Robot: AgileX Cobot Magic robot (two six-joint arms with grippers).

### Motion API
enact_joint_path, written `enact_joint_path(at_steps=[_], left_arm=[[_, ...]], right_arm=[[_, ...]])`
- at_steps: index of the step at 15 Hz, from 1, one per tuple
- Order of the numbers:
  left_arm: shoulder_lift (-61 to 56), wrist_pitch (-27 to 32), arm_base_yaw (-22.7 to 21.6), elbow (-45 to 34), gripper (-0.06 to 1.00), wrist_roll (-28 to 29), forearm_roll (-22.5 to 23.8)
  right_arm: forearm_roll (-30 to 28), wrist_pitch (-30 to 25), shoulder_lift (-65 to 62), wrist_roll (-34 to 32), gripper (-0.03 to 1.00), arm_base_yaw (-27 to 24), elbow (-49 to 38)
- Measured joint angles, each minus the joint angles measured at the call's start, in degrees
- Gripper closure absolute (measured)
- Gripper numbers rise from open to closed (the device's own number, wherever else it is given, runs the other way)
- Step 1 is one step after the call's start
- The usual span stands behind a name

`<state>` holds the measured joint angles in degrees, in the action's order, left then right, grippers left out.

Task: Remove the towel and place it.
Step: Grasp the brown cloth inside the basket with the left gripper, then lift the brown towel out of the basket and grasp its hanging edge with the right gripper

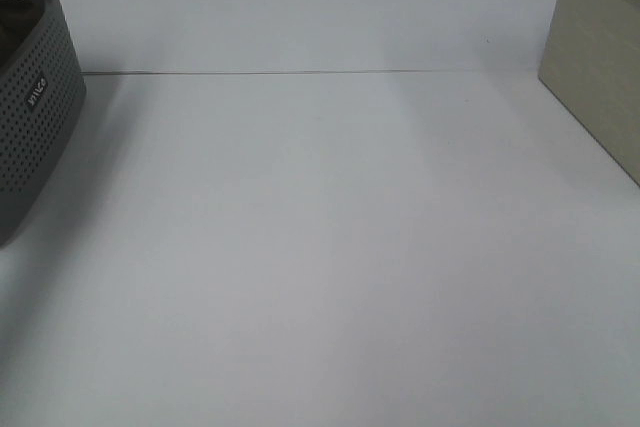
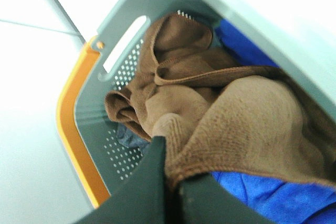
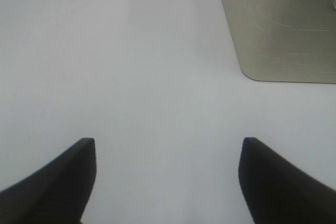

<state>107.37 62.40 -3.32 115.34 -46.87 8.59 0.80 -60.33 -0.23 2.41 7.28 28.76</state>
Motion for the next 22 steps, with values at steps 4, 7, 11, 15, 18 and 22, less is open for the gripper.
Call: enact_joint_path(at_steps=[4,7,11,15,18,22], left_arm=[[-6.6,1.3,6.0,0.0,0.94,0.1,-0.2],[-11.5,1.3,12.3,0.0,0.94,0.1,0.1],[-17.2,1.3,20.5,0.0,0.94,1.3,0.5],[-19.8,0.9,32.7,0.2,0.94,8.2,4.4],[-19.8,1.0,42.1,0.3,0.94,9.2,6.9],[-18.7,-0.5,50.9,0.3,0.94,16.0,9.0]], right_arm=[[0.0,0.0,0.0,0.0,0.24,0.0,0.0],[0.0,0.0,0.0,0.0,0.24,0.0,0.0],[0.0,0.0,0.0,0.0,0.24,0.0,0.0],[-0.2,0.0,0.6,0.2,0.24,0.0,0.0],[5.1,6.8,8.5,7.4,0.24,0.0,1.3],[31.2,23.9,21.7,32.1,0.24,0.0,1.4]])
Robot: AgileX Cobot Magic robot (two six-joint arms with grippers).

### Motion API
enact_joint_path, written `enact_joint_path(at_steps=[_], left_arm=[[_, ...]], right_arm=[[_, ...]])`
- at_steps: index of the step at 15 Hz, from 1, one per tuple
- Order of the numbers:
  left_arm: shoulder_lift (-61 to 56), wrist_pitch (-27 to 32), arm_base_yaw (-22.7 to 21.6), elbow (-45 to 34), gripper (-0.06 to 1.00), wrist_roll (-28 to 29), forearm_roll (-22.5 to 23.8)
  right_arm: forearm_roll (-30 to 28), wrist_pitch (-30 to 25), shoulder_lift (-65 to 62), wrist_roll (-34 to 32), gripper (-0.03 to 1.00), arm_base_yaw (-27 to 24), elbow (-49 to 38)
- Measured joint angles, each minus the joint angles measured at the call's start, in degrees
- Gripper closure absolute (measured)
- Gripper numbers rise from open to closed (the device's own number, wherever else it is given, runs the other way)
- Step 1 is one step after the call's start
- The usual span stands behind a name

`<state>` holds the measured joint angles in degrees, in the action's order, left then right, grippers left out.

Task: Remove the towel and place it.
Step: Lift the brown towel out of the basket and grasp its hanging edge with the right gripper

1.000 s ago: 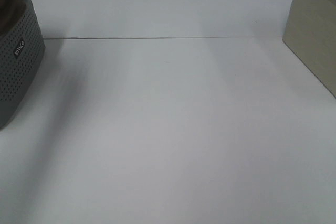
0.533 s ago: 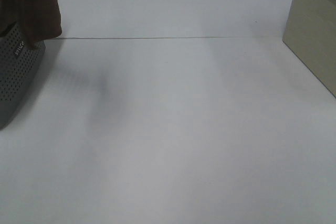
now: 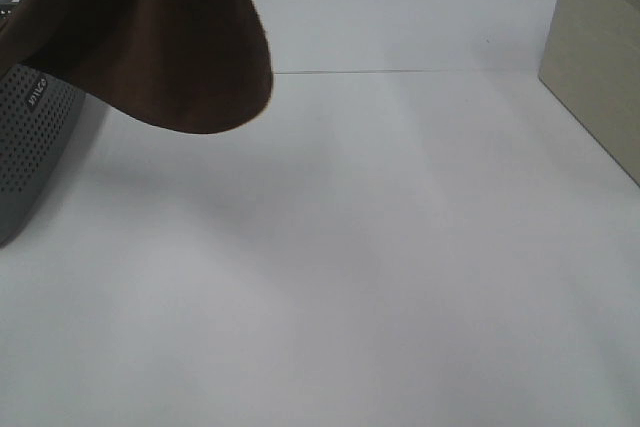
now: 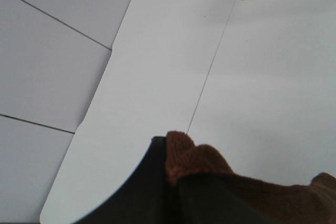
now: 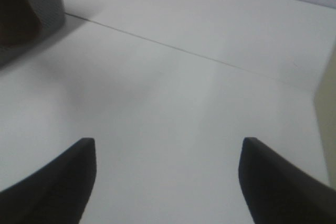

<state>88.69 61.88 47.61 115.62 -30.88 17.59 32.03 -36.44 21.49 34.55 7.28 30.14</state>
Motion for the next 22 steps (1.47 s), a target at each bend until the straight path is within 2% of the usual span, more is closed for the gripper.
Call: enact_joint_path(at_steps=[1,2,3,5,6,8,10,11,14,18,22], left_arm=[[0.8,-0.8,1.8,0.0,0.94,1.1,0.9],[1.7,-2.2,3.3,0.0,0.94,1.8,1.5],[2.2,-3.3,3.9,0.0,0.94,2.6,1.5],[2.8,-5.9,4.1,0.0,0.94,4.4,1.1],[3.0,-7.3,4.1,0.0,0.94,4.9,0.6],[3.2,-8.0,4.1,0.0,0.94,5.6,-0.9],[3.2,-8.8,4.2,0.0,0.94,5.9,-2.6],[3.2,-8.9,4.2,0.0,0.94,5.9,-3.1],[3.2,-8.9,4.2,0.0,0.94,6.1,-3.7],[3.2,-9.2,4.2,0.0,0.94,6.1,-3.9],[3.2,-10.7,4.2,0.0,0.94,6.1,-3.9]], right_arm=[[4.9,1.0,2.2,5.4,0.24,0.0,0.0],[24.1,1.0,10.9,26.5,0.24,0.0,0.1],[32.8,-0.7,15.4,38.0,0.24,0.0,0.1],[45.6,-8.1,25.3,54.4,0.23,0.0,1.1],[49.3,-12.4,29.9,58.8,0.23,0.0,2.6],[51.3,-16.2,37.1,62.9,0.20,0.0,5.3],[51.6,-17.6,44.9,65.5,0.19,0.0,9.1],[52.1,-20.9,50.4,67.2,0.20,0.0,11.9],[52.1,-24.5,57.9,67.7,0.20,0.0,14.8],[48.4,-31.9,59.5,66.9,0.20,0.0,14.8],[47.8,-32.7,59.5,66.5,0.19,0.0,14.8]])
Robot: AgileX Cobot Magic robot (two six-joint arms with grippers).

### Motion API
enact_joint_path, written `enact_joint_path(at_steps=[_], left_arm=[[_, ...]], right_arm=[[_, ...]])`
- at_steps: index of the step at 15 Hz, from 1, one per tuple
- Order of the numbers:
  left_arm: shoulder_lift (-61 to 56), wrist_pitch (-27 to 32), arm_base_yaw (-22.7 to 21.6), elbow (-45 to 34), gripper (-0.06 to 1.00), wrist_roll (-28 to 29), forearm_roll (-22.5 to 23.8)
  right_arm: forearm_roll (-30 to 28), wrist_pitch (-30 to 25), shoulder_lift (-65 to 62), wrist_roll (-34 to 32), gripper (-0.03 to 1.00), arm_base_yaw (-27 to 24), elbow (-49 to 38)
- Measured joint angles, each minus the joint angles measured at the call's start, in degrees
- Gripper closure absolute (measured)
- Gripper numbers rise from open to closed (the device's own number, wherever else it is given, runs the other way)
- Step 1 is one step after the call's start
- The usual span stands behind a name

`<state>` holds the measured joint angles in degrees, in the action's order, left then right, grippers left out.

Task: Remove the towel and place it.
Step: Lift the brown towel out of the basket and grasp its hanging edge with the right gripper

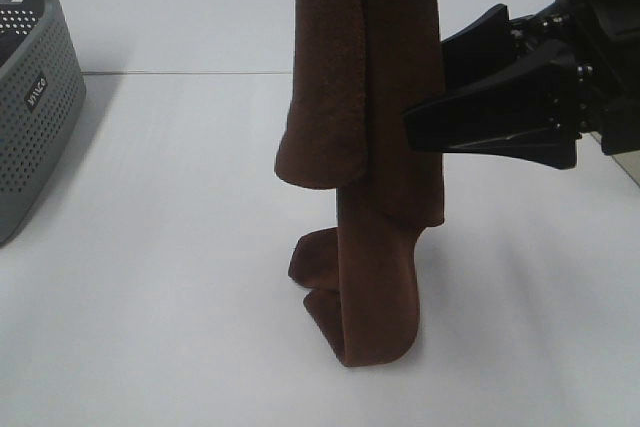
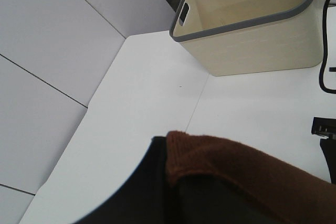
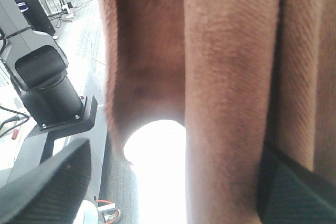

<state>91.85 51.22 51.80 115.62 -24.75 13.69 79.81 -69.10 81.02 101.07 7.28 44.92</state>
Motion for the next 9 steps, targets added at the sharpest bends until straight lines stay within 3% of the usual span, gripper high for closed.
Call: enact_joint_path(at_steps=[6,9], left_arm=[[0.0,0.0,0.0,0.0,0.94,0.0,0.5],[0.0,0.0,0.0,0.0,0.94,0.0,0.6]], right_arm=[[-1.0,-0.1,-4.5,-6.8,0.19,0.0,0.0],[-6.8,4.6,-12.0,-13.5,0.19,0.0,0.2]])
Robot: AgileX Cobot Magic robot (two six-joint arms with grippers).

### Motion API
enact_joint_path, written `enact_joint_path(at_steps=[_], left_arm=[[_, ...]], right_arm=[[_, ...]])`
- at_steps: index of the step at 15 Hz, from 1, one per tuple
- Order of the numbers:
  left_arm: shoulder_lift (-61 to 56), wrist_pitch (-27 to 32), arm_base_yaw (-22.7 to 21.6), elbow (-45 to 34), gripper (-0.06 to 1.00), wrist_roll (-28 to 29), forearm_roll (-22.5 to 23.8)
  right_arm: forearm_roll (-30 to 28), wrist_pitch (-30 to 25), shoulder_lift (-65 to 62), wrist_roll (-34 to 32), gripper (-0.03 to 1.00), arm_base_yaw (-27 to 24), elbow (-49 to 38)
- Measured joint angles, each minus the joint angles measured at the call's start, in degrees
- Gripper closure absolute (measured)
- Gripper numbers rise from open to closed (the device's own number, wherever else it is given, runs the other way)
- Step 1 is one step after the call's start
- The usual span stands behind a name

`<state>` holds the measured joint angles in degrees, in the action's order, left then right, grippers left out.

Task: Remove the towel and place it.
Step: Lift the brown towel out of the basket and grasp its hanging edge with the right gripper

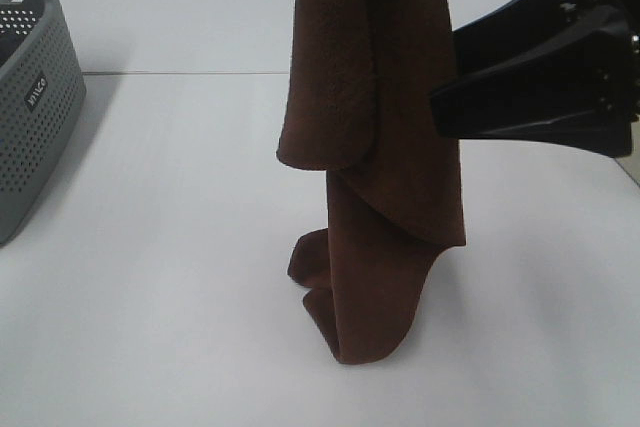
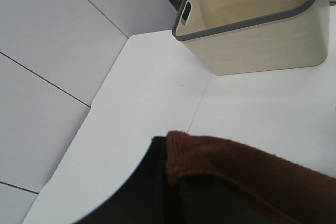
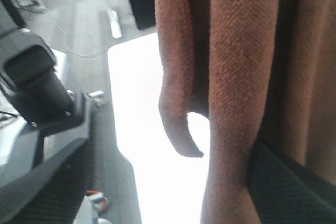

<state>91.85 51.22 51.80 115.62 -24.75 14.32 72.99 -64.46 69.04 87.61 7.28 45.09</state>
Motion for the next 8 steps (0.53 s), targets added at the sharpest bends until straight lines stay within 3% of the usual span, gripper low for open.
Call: enact_joint_path(at_steps=[3,8], left_arm=[[0.0,0.0,0.0,0.0,0.94,0.0,0.0],[0.0,0.0,0.0,0.0,0.94,0.1,-0.4]], right_arm=[[-2.2,2.6,-5.3,-3.7,0.19,0.0,0.0],[-1.0,5.3,-9.4,-8.4,0.19,0.0,0.0]])
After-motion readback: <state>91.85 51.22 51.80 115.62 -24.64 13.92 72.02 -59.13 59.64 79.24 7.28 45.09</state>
